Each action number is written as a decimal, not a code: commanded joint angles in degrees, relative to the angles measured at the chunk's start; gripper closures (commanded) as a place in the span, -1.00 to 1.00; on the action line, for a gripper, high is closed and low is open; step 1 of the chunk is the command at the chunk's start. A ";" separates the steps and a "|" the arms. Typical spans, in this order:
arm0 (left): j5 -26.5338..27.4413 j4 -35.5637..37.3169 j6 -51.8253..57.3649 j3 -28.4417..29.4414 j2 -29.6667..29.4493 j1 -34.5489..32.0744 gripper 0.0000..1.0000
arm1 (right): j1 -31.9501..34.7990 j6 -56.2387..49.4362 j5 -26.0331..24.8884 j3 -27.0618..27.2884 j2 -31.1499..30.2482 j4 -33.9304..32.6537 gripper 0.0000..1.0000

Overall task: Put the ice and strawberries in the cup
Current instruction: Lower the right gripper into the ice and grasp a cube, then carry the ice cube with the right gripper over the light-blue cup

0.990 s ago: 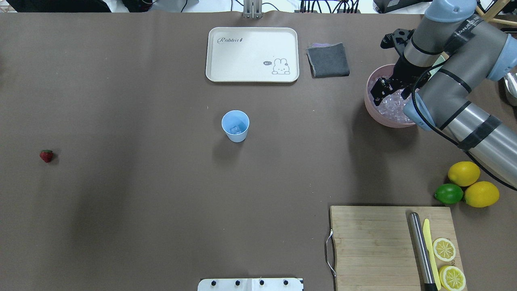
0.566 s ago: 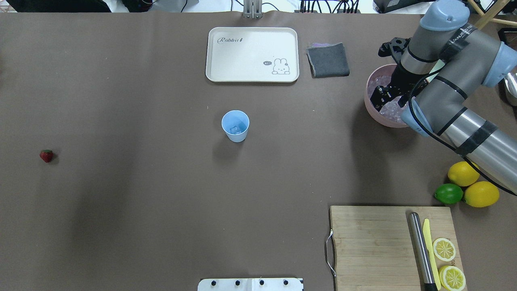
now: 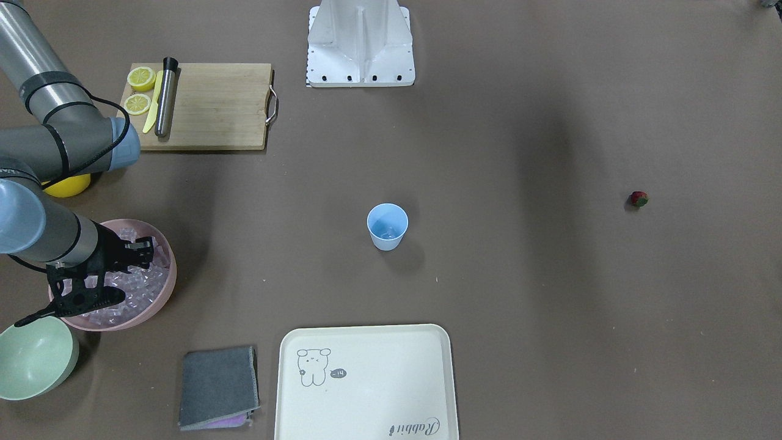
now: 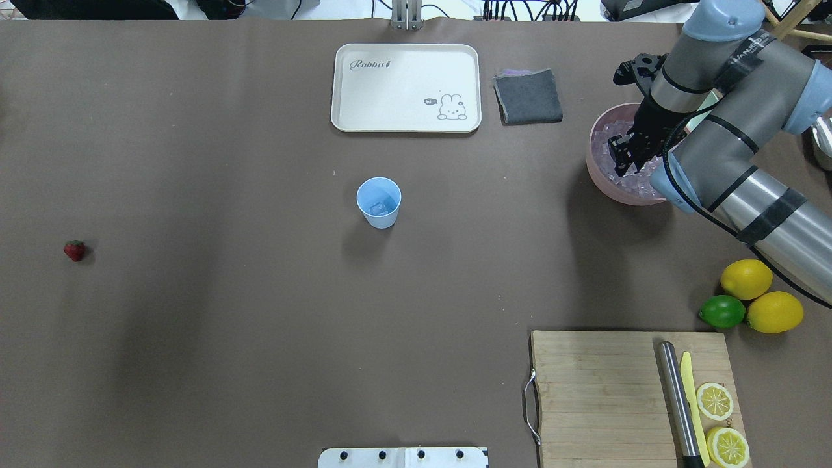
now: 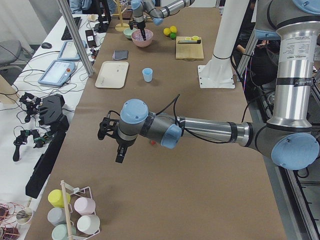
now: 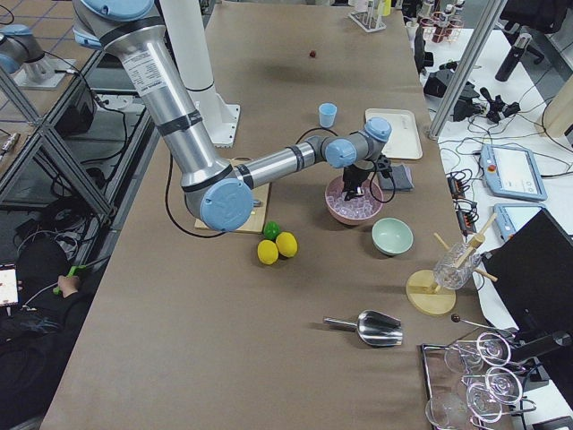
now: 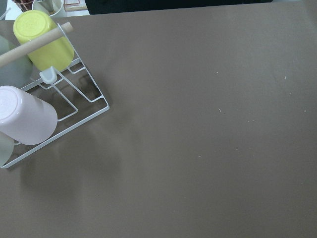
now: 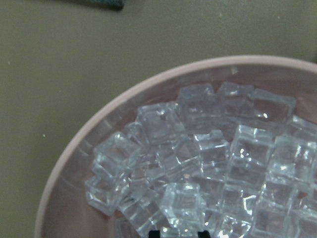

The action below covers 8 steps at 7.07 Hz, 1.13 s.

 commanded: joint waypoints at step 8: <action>-0.09 -0.18 0.09 0.34 0.26 0.00 -0.96 | -10.58 35.25 5.80 4.89 18.67 11.42 1.00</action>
